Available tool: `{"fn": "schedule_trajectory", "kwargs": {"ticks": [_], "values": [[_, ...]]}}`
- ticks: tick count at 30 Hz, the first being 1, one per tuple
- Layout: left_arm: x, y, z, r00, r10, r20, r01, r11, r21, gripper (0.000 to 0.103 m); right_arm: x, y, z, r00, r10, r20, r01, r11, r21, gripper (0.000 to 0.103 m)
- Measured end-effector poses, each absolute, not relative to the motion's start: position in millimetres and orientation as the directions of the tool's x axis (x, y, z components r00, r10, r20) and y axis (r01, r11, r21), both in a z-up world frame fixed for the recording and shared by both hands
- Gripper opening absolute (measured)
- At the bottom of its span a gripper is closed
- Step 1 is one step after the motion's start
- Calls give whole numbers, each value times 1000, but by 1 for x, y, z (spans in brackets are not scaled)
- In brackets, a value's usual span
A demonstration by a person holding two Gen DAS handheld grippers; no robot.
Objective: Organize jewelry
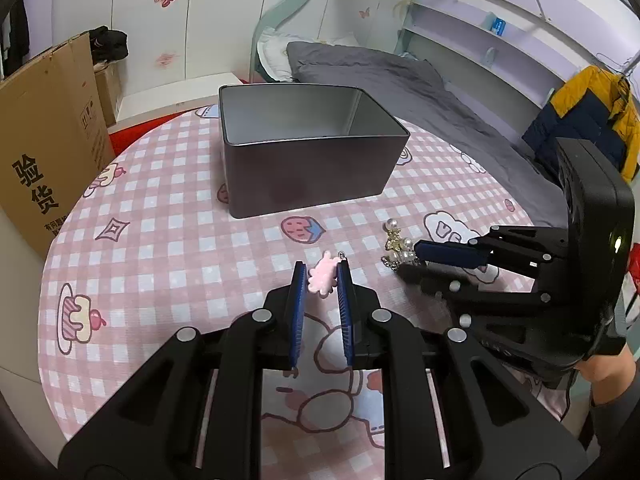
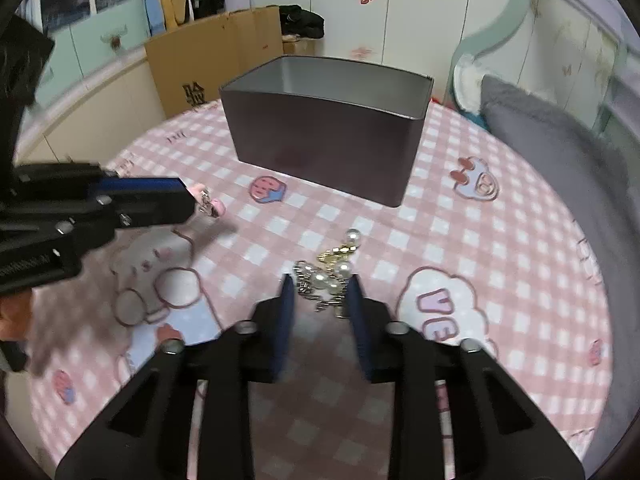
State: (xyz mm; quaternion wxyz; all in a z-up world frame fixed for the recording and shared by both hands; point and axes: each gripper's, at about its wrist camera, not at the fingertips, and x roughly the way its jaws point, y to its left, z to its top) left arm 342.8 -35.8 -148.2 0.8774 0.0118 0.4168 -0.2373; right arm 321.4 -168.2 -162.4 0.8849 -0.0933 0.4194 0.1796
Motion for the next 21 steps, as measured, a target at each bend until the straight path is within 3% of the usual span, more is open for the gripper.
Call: {"fn": "schedule_trajectory", "kwargs": {"ticks": [4,21], "values": [[343,-35,-144,535,-427,-729,434,879,-196,16,321,-168,-160,574,237,-784,-408,913,-23,0],[332,-38,-118,550,-454,-701,462,865,-197,16,304,-183,-130,577,333,-746,-406,909,92,0]]}}
